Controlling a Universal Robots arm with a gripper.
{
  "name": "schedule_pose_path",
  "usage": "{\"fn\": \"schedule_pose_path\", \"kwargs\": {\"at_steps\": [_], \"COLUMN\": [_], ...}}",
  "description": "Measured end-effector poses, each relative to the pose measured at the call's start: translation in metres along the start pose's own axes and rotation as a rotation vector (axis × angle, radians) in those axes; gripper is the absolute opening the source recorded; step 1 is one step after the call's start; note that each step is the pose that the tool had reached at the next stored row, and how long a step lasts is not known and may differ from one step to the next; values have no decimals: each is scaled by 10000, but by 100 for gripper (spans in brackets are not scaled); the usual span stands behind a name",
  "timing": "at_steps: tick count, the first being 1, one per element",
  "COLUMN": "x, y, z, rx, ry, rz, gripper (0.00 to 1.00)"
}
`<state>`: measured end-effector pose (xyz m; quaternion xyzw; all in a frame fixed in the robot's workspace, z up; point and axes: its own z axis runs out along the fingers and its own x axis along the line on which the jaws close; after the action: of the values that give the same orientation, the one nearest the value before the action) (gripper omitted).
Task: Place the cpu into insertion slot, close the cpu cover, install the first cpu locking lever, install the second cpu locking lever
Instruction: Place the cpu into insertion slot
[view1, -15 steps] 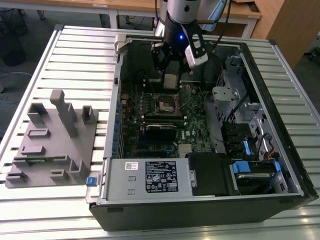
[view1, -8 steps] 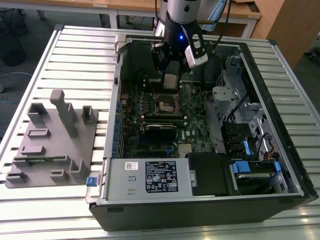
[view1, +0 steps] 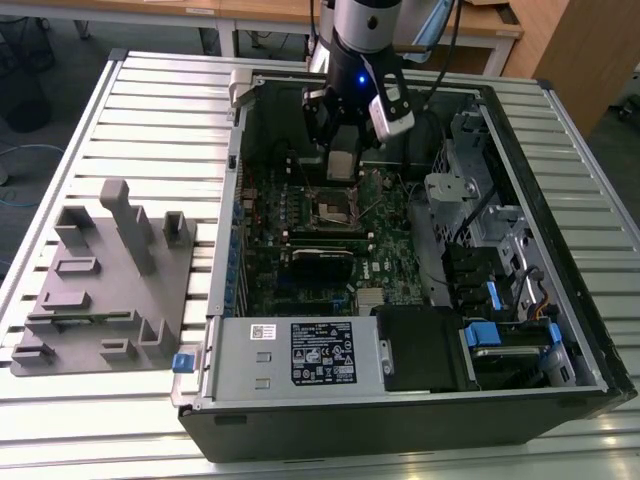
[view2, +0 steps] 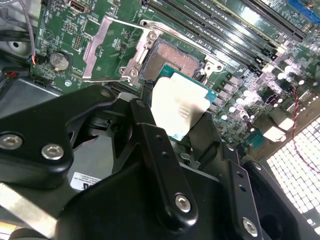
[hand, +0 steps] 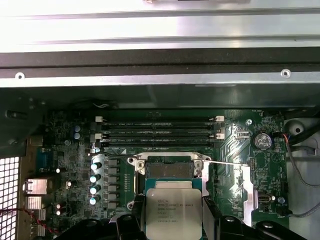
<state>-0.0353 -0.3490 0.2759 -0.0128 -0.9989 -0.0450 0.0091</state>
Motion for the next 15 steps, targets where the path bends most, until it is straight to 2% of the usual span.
{"fn": "schedule_pose_path", "kwargs": {"at_steps": [11, 15], "x": [0, 0], "y": [-1, -3], "z": [9, 36], "rx": [0, 0], "ry": [0, -30], "rz": [0, -2], "gripper": [54, 54]}}
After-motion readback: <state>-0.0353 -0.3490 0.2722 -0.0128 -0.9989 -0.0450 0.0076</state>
